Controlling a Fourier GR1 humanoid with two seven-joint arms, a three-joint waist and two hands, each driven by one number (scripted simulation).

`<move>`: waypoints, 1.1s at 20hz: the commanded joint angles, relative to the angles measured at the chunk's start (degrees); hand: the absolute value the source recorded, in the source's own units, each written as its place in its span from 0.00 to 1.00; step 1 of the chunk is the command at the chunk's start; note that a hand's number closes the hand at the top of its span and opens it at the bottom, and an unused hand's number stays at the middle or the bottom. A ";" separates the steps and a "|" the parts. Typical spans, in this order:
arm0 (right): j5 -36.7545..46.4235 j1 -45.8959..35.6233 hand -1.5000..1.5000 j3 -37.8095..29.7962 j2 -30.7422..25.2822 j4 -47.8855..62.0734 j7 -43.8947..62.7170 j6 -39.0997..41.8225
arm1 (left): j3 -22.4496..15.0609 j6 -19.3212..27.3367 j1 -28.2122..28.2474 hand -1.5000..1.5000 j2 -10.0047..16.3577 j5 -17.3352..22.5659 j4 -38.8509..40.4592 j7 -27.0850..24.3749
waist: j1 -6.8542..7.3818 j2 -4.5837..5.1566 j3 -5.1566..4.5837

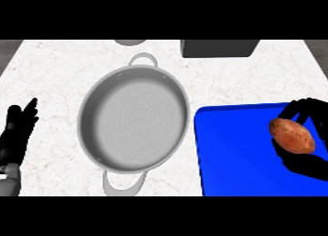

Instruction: Pick the sweet potato from the tray and place it in the pot

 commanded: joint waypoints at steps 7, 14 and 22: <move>-8.95 -14.33 1.00 -2.63 1.11 -19.00 13.10 11.10 | 0.70 -0.87 -1.07 0.50 -0.49 -0.32 0.68 -0.27 | 0.98 0.29 -0.07; -8.66 -39.47 1.00 8.20 9.85 -6.24 31.02 19.77 | -0.65 -0.66 -1.16 0.50 -1.87 -1.39 -0.30 -0.57 | 1.94 0.30 -0.17; -1.77 -50.67 1.00 16.09 24.77 10.53 40.91 16.27 | -0.30 -0.70 -0.03 0.50 -2.30 -2.04 0.22 -2.01 | 1.91 0.34 -0.08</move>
